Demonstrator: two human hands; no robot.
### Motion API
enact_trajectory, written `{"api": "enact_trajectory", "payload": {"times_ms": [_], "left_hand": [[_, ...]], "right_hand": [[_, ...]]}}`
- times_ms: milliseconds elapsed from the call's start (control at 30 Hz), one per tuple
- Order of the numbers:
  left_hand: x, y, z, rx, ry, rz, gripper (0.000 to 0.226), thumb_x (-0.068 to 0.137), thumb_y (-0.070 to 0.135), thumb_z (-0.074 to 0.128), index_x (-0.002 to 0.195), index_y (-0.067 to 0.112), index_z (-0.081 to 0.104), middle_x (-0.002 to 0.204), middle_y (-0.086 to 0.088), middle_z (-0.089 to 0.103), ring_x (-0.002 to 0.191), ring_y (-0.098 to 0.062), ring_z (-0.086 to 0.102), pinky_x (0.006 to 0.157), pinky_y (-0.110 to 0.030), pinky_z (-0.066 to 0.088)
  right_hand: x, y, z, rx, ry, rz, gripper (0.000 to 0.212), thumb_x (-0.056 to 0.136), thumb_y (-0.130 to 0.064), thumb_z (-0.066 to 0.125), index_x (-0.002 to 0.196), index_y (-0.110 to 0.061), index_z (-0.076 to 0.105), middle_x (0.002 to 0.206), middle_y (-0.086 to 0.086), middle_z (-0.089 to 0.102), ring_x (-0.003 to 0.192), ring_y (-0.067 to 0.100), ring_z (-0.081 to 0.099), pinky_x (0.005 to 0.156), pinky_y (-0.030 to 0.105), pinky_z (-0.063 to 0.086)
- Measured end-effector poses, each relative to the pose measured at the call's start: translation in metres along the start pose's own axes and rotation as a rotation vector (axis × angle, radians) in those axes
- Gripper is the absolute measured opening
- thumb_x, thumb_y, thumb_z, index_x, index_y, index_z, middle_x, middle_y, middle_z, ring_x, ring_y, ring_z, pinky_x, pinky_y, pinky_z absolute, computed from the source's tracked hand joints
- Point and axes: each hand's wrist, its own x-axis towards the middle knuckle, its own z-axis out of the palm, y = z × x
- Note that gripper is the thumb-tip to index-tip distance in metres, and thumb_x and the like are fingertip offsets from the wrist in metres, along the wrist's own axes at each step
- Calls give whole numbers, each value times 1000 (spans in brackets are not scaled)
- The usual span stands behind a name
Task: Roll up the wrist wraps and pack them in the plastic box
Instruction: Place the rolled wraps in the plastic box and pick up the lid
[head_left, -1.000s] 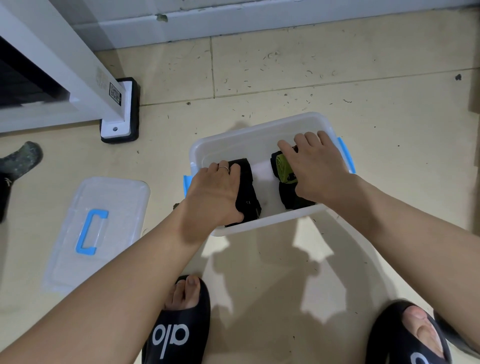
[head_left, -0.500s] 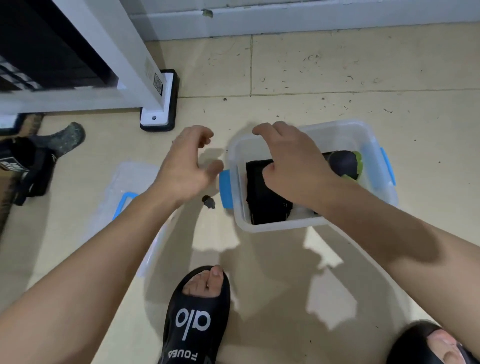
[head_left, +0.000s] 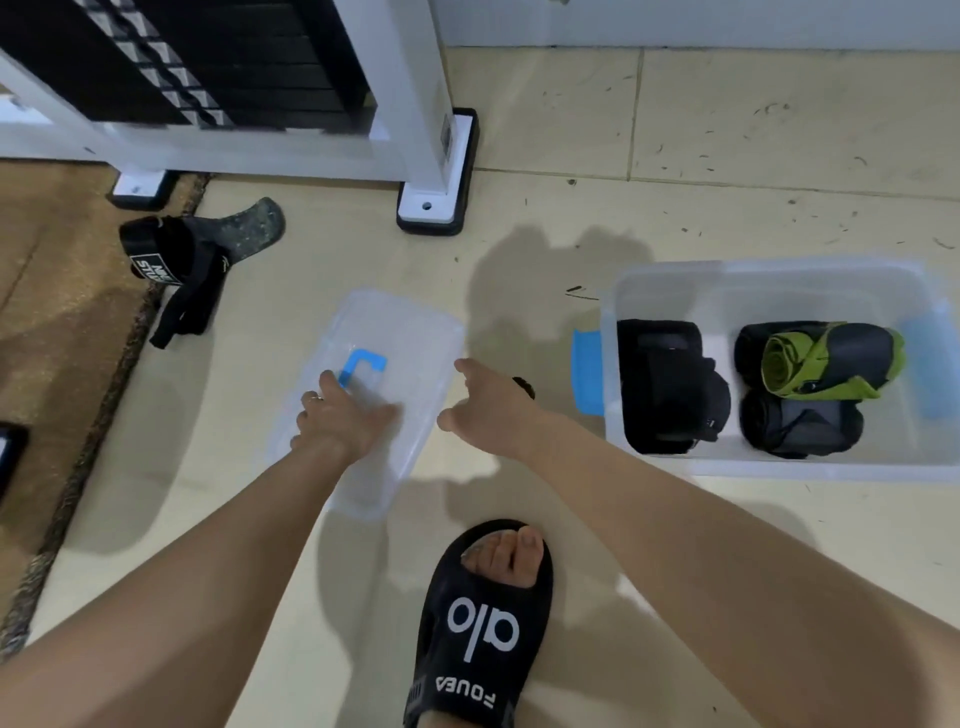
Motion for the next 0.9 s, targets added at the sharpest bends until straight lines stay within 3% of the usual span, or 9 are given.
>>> {"api": "enact_trajectory", "payload": {"times_ms": [100, 167, 300, 400, 467, 533, 600, 733, 900], "left_hand": [[6, -3, 3, -24, -8, 14, 84, 87, 37, 77, 147, 7, 28, 136, -16, 41, 121, -38, 53, 87, -42, 46], [9, -5, 5, -12, 12, 12, 75, 87, 30, 77, 141, 4, 33, 134, -17, 43, 120, -37, 53, 86, -42, 47], [11, -6, 9, 65, 21, 19, 64, 89, 27, 74, 135, 2, 37, 132, -17, 44, 120, -37, 52, 81, -39, 43], [15, -9, 11, 34, -9, 8, 57, 85, 23, 75, 128, 4, 43, 126, -16, 46, 116, -36, 54, 79, -39, 46], [16, -13, 12, 1, -44, 32, 40, 82, 24, 76, 111, 9, 52, 117, -14, 50, 103, -32, 57, 72, -35, 45], [17, -14, 16, -60, -39, 95, 22, 88, 25, 69, 86, 12, 51, 101, -13, 55, 79, -27, 54, 60, -31, 40], [14, -9, 15, -145, -4, 154, 28, 98, 26, 55, 77, 11, 44, 88, -14, 55, 69, -26, 47, 55, -31, 35], [-5, 16, -12, -143, 220, 350, 41, 104, 27, 44, 66, 15, 40, 80, -14, 48, 66, -28, 46, 54, -35, 29], [-45, 83, -74, -107, 480, 665, 38, 101, 27, 48, 66, 14, 41, 91, -3, 46, 73, -28, 44, 64, -36, 30]], "right_hand": [[19, 2, 11, 160, -27, 110, 74, 83, -34, 64, 152, -26, 37, 112, -6, 57, 106, 20, 52, 88, 29, 45], [28, 4, 18, 269, -29, 185, 82, 87, -32, 66, 159, -26, 27, 105, -6, 45, 103, 20, 42, 84, 28, 40], [31, 8, 24, 444, -24, 202, 91, 91, -24, 68, 164, -23, 14, 129, -4, 41, 110, 22, 45, 102, 34, 42], [29, 8, 25, 582, 19, 237, 82, 88, -22, 72, 158, -17, 29, 130, -4, 46, 104, 22, 45, 81, 29, 43], [26, 8, 22, 659, 52, 261, 72, 87, -21, 74, 149, -14, 38, 120, -6, 56, 97, 19, 48, 74, 27, 40], [21, 9, 19, 749, 76, 290, 68, 90, -18, 73, 148, -17, 37, 98, -12, 47, 97, 19, 50, 81, 29, 41], [18, 7, 16, 830, 80, 299, 76, 90, -18, 73, 153, -14, 31, 100, -8, 47, 107, 23, 51, 92, 34, 42], [19, -10, 3, 836, 156, 205, 82, 85, -27, 76, 152, -17, 31, 121, 2, 55, 116, 26, 58, 104, 41, 47], [-4, -38, -68, 926, 354, -132, 75, 68, -40, 75, 138, -23, 52, 122, -3, 69, 109, 23, 68, 92, 38, 57]]}}
